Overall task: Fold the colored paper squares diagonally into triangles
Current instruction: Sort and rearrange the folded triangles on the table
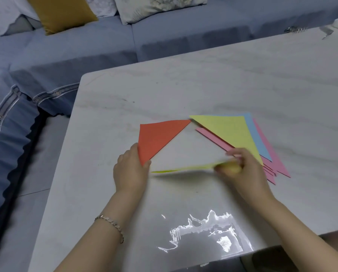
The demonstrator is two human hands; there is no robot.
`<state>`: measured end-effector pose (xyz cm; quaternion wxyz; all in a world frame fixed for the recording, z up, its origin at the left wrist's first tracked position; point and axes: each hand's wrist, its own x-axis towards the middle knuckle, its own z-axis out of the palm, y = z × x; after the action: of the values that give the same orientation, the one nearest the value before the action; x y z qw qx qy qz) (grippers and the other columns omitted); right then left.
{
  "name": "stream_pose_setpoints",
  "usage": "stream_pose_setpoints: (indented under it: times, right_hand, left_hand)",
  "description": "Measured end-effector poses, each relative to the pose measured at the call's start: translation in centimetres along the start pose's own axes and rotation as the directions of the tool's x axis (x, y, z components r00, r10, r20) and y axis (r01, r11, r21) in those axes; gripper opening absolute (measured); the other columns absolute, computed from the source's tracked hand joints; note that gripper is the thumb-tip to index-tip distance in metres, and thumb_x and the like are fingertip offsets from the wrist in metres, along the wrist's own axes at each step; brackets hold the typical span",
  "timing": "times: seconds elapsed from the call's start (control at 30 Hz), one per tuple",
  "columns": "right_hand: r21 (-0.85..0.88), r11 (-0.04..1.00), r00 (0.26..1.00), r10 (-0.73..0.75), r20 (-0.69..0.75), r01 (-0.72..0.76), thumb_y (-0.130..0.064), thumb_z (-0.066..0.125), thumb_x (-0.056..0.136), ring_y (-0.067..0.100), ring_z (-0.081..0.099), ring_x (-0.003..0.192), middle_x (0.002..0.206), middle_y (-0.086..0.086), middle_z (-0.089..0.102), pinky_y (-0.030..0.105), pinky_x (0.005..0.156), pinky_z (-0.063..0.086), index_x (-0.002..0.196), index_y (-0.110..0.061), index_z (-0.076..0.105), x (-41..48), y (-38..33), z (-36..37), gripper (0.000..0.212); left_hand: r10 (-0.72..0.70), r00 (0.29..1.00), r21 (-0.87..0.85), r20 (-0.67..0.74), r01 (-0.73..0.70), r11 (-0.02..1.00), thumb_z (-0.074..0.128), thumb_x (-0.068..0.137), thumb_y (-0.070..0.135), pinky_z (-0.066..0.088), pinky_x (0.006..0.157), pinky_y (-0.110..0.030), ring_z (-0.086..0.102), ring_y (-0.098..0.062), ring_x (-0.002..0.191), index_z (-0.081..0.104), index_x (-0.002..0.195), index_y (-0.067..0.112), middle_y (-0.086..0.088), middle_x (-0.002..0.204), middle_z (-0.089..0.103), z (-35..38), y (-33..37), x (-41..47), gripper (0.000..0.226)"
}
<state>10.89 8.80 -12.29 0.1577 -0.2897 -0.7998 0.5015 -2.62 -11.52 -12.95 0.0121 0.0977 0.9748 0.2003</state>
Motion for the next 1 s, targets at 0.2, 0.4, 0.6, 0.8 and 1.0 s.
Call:
stream_pose_setpoints:
  times: [0.2,0.4,0.6,0.8,1.0]
  right_hand:
    - [-0.022,0.998,0.973,0.044,-0.227,-0.050,-0.019,0.078,0.071,0.017,0.048,0.087,0.101,0.002,0.054,0.019,0.067,0.032,0.131,-0.020,0.038,4.8,0.0,-3.2,0.071]
    - [-0.298,0.943,0.975,0.087,-0.203,-0.147,-0.018,0.078,0.070,0.032,0.039,0.122,0.133,0.017,0.041,0.038,0.099,0.033,0.144,-0.012,0.019,5.9,1.3,-3.2,0.095]
    - [-0.464,0.860,0.969,-0.248,-0.013,0.214,-0.013,0.069,0.077,0.031,0.030,0.129,0.136,0.015,0.040,0.037,0.107,0.023,0.125,-0.011,0.052,1.2,1.1,0.8,0.051]
    - [-0.432,0.617,0.751,-0.489,0.445,0.658,-0.034,0.045,0.083,0.017,0.056,0.106,0.115,0.002,0.063,0.026,0.090,0.045,0.106,-0.016,0.066,-2.8,0.6,6.0,0.036]
    - [-0.495,0.516,0.715,-0.498,0.491,0.699,-0.036,0.040,0.084,0.017,0.062,0.095,0.100,-0.004,0.066,0.025,0.085,0.047,0.104,-0.016,0.068,-3.6,1.0,7.4,0.039]
  left_hand:
    - [0.023,0.999,-0.080,-0.050,-0.027,0.996,0.056,0.089,0.021,0.039,0.085,-0.034,0.047,-0.025,0.115,0.038,0.137,0.017,-0.004,0.125,0.054,0.0,-0.2,-1.2,0.051]
    - [0.079,0.996,-0.103,-0.049,-0.084,0.991,0.058,0.088,0.019,0.037,0.091,-0.029,0.049,-0.020,0.117,0.044,0.135,0.019,0.002,0.130,0.053,-1.1,-2.5,-3.4,0.049]
    - [0.308,0.950,-0.073,0.049,-0.304,0.950,0.055,0.081,0.024,0.041,0.088,-0.028,0.060,-0.024,0.104,0.057,0.123,0.014,-0.002,0.121,0.062,-0.5,-4.3,-5.5,0.043]
    - [0.441,0.895,-0.013,-0.069,-0.443,0.897,0.041,0.082,0.018,0.033,0.101,-0.037,0.042,-0.027,0.123,0.053,0.117,0.010,-0.019,0.130,0.054,1.3,-3.2,-6.7,0.038]
    - [0.474,0.869,0.088,0.141,-0.488,0.868,0.008,0.100,0.035,0.028,0.104,-0.033,0.054,-0.024,0.120,0.059,0.121,0.009,-0.005,0.129,0.058,3.0,-2.2,-8.3,0.061]
